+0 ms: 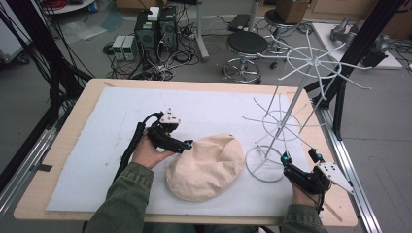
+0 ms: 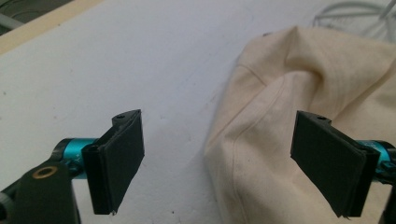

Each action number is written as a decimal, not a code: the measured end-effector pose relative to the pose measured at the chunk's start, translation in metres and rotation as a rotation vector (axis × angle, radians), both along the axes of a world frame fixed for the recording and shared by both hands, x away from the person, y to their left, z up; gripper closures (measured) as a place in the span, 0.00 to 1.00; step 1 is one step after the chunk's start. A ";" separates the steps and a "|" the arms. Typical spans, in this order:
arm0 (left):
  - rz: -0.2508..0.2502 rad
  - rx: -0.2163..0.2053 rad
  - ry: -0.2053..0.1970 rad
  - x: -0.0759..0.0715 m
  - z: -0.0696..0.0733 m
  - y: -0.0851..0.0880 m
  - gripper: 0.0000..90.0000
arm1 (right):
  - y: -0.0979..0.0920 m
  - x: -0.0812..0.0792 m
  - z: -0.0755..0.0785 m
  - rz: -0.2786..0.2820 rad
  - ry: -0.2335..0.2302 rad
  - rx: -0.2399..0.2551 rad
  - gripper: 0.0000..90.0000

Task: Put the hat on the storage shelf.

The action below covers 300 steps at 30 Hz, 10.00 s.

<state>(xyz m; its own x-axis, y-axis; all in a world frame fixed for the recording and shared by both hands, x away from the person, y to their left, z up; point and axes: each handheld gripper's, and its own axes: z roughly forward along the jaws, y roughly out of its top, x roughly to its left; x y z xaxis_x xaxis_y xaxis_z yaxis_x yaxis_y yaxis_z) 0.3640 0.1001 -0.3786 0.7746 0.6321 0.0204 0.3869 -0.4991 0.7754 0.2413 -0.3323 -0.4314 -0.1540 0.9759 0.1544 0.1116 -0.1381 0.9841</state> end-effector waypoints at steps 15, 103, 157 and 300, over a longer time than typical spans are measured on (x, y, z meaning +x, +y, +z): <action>-0.043 0.149 0.122 0.008 -0.028 -0.022 0.20 | 0.000 0.001 0.000 0.006 -0.003 0.001 0.07; 0.067 -0.192 -0.119 -0.029 0.018 0.026 0.88 | 0.000 0.001 0.000 0.006 0.003 0.009 0.07; -0.031 -0.993 -0.501 -0.029 0.117 0.050 0.88 | -0.001 -0.001 0.000 0.029 -0.010 0.019 0.07; 0.854 -0.382 -0.632 -0.110 -0.035 0.189 0.20 | -0.002 -0.007 0.001 -0.006 -0.013 0.004 0.07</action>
